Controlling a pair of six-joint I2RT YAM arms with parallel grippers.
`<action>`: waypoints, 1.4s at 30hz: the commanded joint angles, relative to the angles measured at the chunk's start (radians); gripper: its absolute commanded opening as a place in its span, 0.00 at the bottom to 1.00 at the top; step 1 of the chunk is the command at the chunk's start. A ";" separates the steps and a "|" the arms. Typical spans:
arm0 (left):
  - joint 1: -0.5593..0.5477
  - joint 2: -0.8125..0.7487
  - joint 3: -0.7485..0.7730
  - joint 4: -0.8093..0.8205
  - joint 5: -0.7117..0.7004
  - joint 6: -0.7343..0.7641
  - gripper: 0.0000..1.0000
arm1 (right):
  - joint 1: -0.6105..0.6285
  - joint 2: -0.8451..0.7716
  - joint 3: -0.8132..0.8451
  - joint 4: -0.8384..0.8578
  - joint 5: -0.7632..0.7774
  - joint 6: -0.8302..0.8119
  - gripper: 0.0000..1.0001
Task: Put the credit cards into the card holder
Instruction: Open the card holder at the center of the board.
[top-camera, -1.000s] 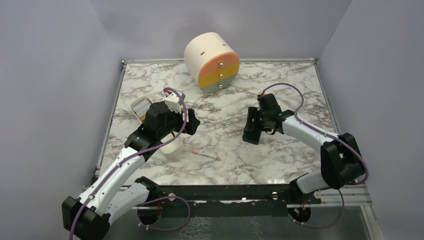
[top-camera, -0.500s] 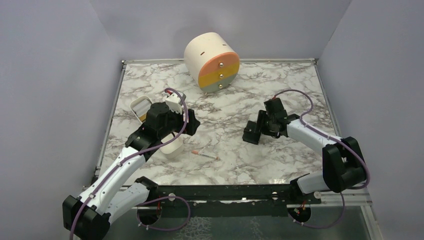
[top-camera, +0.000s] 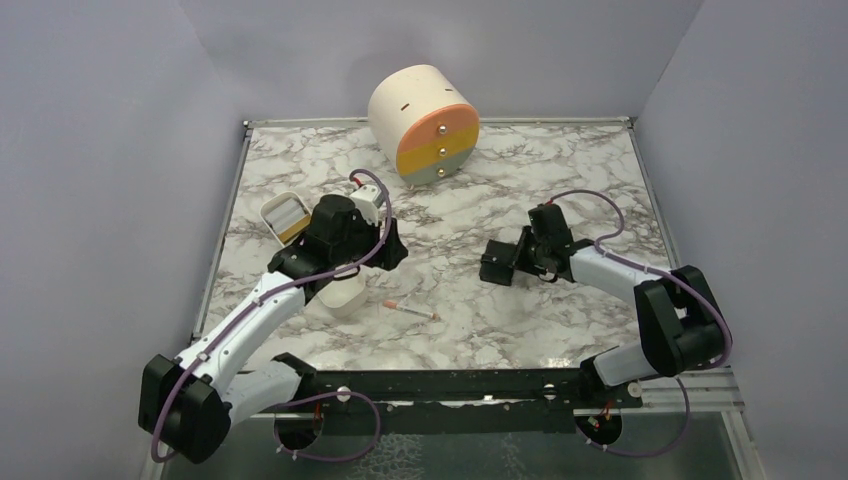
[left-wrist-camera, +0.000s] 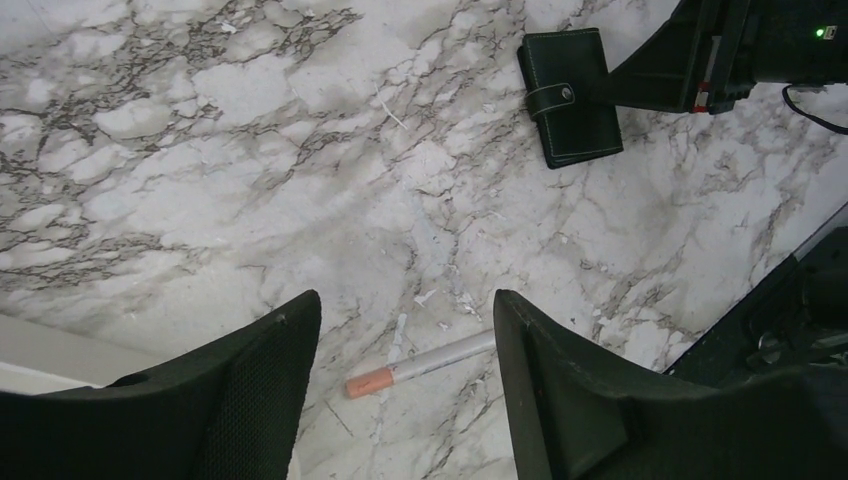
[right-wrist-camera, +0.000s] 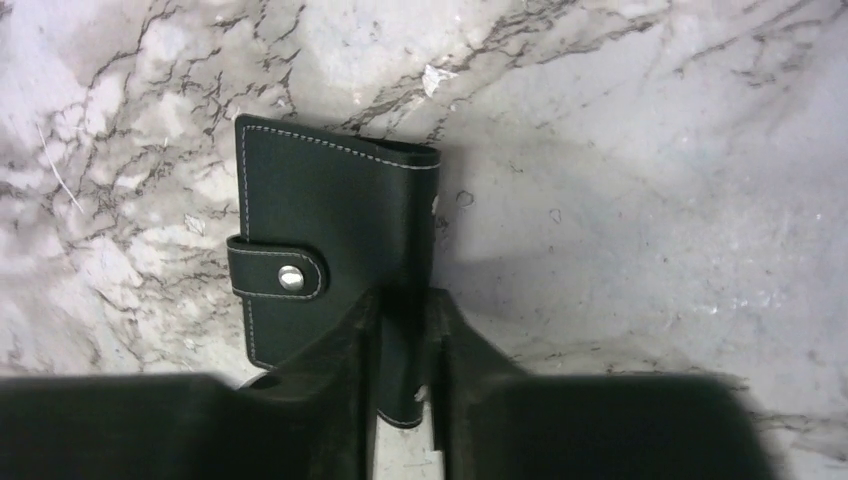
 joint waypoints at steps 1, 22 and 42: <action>-0.007 0.035 0.052 -0.021 0.090 -0.050 0.63 | -0.001 -0.005 -0.032 0.059 -0.038 0.001 0.10; -0.020 0.242 0.077 0.292 0.397 -0.329 0.56 | 0.012 -0.257 -0.074 0.151 -0.461 0.186 0.01; -0.059 0.402 0.104 0.248 0.355 -0.286 0.66 | 0.222 -0.212 0.072 0.215 -0.399 0.214 0.01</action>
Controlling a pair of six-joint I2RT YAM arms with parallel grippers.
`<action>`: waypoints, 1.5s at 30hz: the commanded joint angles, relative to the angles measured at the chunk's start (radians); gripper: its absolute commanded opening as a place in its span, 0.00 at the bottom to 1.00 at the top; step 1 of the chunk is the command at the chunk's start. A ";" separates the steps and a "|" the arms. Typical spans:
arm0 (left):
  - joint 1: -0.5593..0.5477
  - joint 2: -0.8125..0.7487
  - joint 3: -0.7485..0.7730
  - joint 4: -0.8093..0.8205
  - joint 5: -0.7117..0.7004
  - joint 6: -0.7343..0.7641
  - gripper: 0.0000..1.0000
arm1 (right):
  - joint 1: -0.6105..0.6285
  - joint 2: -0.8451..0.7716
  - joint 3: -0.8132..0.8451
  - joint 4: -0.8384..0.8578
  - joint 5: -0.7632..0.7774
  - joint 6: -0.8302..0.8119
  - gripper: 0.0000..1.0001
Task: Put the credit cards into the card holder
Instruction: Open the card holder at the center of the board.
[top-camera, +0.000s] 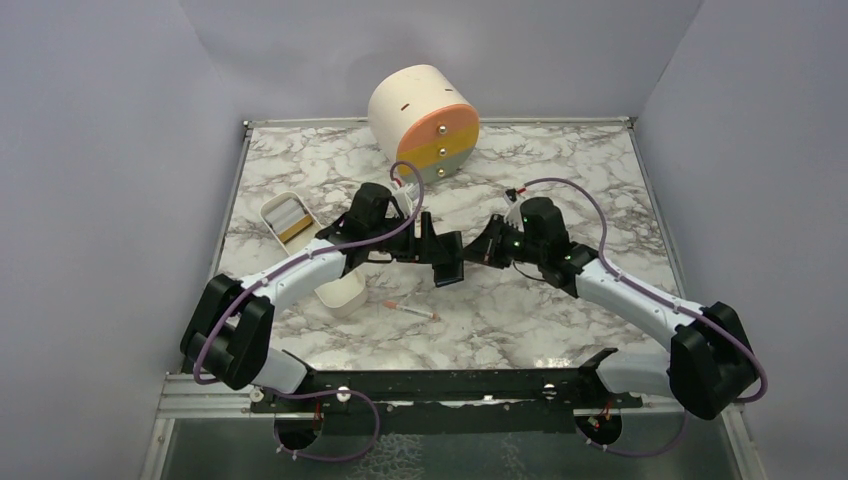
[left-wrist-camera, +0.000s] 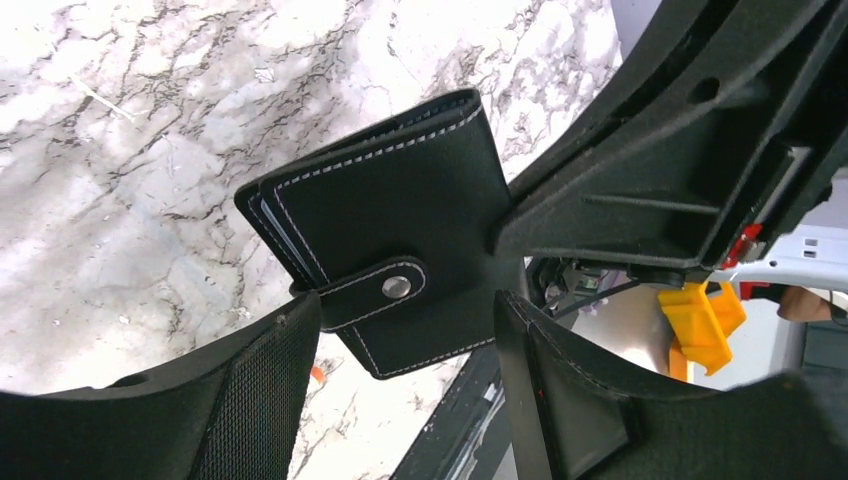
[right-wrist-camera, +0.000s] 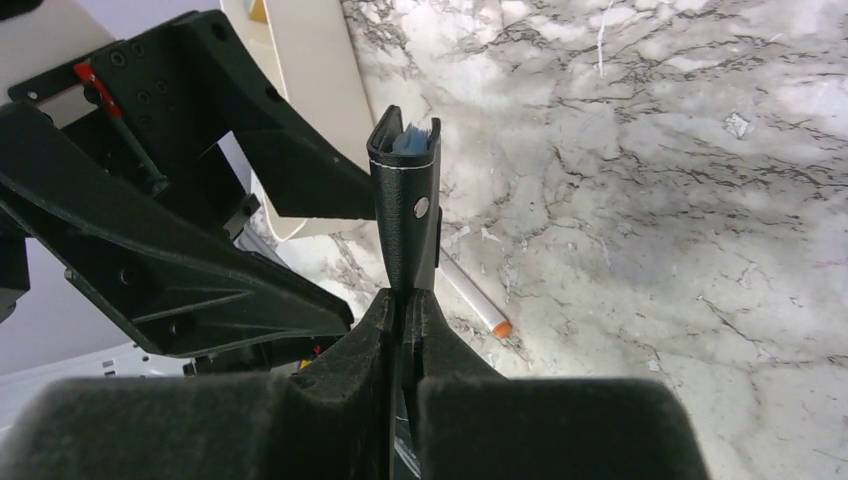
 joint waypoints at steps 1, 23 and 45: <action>-0.012 0.008 0.036 -0.026 -0.067 0.042 0.66 | 0.031 0.005 0.032 0.058 -0.009 -0.002 0.01; -0.039 0.094 0.113 -0.209 -0.225 0.161 0.28 | 0.068 0.015 0.037 0.088 -0.023 -0.034 0.01; -0.042 0.101 0.155 -0.307 -0.249 0.219 0.00 | 0.068 0.074 0.024 -0.040 0.174 -0.126 0.01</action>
